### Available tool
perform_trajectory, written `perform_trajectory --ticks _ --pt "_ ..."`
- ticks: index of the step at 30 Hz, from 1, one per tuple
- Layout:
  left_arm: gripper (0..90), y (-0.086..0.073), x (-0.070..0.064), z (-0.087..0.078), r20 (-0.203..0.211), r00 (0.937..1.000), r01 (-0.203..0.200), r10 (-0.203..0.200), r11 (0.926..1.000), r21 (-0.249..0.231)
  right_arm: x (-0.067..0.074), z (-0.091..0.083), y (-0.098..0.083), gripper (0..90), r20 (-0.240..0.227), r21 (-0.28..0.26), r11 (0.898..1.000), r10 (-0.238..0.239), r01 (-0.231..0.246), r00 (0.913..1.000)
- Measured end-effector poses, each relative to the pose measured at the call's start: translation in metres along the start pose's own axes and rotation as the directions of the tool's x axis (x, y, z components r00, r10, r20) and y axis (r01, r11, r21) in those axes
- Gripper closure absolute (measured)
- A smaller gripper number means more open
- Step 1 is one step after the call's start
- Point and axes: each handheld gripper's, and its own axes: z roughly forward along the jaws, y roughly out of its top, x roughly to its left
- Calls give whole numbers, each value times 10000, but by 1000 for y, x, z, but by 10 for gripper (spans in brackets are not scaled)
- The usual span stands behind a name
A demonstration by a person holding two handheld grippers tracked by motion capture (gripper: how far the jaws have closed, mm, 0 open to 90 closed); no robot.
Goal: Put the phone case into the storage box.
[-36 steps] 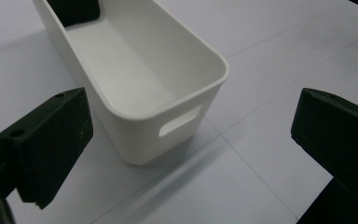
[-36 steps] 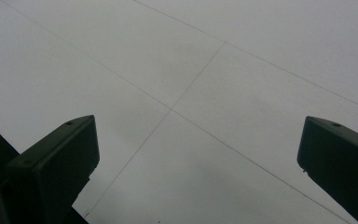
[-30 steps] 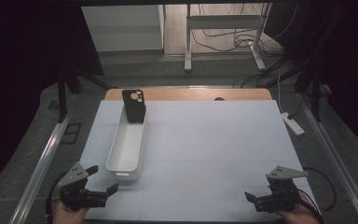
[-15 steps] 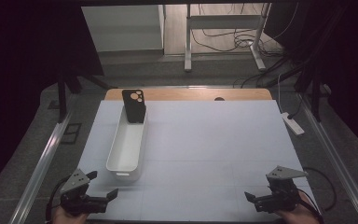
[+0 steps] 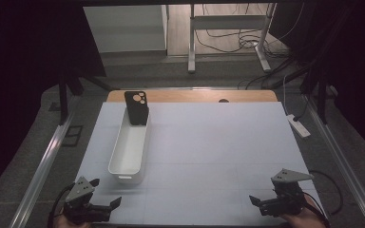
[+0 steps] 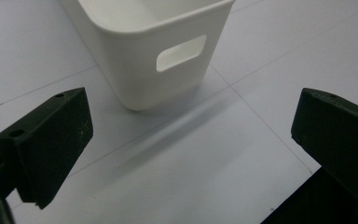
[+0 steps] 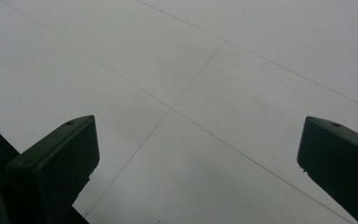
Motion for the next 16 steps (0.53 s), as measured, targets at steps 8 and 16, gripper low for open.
perform_trajectory --ticks 8,16 --pt "0 -2 -4 2 -169 9996 -218 222 9995 243 0 0 0 0 -10 13 10000 -14 14 10000" --pt "0 -2 -4 3 -170 9997 -174 179 9994 294 1 0 0 0 -21 47 10000 -55 55 10000"
